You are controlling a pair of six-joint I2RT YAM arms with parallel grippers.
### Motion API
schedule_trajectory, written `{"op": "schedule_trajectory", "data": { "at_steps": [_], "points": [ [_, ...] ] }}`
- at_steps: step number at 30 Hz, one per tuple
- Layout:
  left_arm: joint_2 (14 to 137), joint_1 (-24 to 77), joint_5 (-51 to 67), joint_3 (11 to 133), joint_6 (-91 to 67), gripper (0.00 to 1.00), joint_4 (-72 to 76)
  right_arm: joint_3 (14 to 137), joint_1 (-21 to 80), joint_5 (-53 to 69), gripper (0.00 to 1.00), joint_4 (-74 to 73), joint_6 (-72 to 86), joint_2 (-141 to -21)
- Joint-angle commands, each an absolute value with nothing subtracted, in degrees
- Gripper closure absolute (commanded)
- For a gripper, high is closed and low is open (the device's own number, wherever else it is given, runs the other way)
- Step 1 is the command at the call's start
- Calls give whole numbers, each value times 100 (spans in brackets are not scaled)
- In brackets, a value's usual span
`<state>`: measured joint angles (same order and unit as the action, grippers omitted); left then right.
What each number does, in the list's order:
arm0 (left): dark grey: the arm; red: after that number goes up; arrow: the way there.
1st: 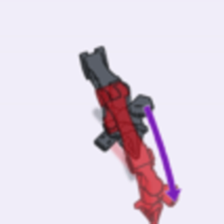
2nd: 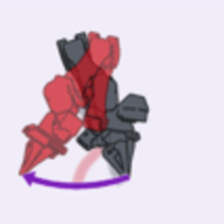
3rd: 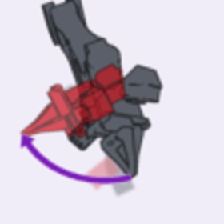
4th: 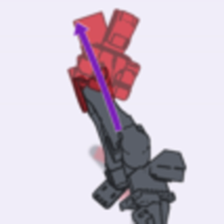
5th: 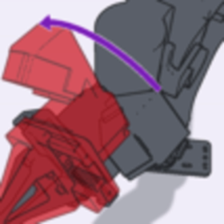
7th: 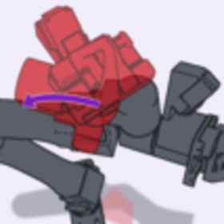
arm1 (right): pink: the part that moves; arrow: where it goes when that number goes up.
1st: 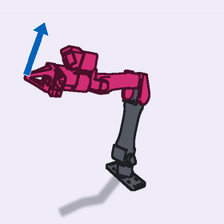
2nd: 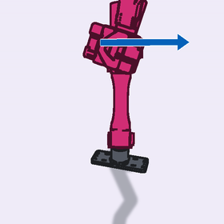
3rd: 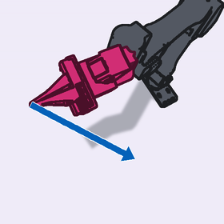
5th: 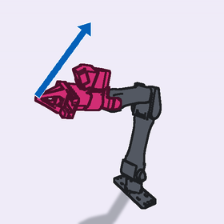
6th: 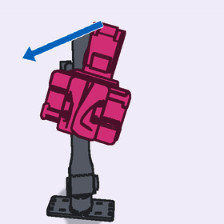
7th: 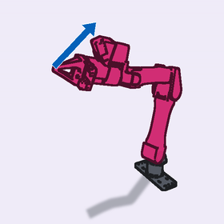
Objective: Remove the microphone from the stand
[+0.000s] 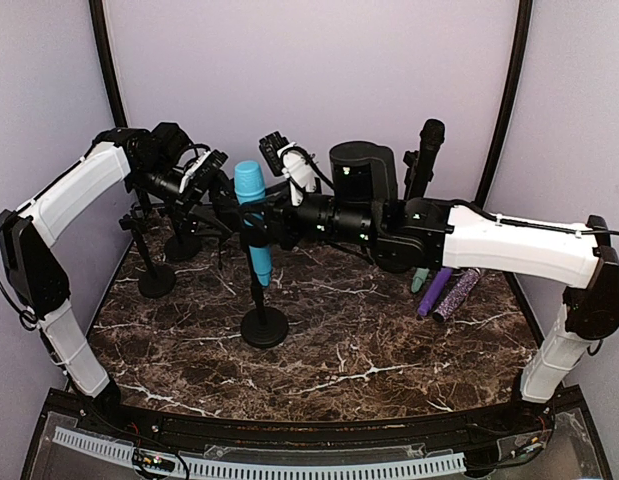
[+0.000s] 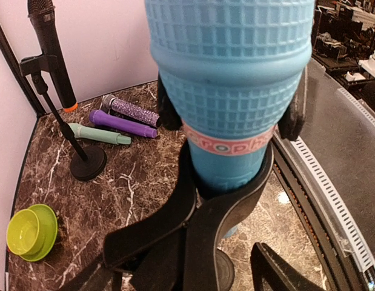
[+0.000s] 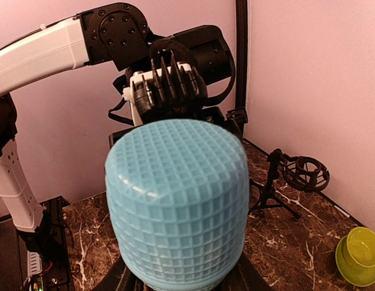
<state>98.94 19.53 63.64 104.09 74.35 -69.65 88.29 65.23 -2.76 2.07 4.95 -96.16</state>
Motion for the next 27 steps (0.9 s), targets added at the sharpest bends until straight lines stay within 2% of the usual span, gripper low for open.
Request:
{"op": "schedule_trajectory", "data": {
  "at_steps": [1,3,10,15,17,25,27],
  "points": [
    [9826,1972,6734,10584,7990,32,-7758,8939,6446,-180,80,565,513,-9428],
    [9844,1970,6744,10641,7960,34,-7760,8913,6406,-132,80,580,547,-9409],
    [9913,2021,6852,10828,7936,32,-7784,8888,6307,25,83,609,635,-9356],
    [9958,2050,6738,10859,7934,36,-7823,8831,6237,128,84,644,713,-9290],
    [9967,2063,6692,10863,7985,43,-7865,8792,6206,177,84,686,736,-9265],
    [9943,2082,6598,10897,7837,81,-7762,8843,6174,237,86,689,742,-9176],
    [9928,2086,6572,10890,7729,82,-7664,8914,6179,185,86,697,687,-9175]
  ]
}}
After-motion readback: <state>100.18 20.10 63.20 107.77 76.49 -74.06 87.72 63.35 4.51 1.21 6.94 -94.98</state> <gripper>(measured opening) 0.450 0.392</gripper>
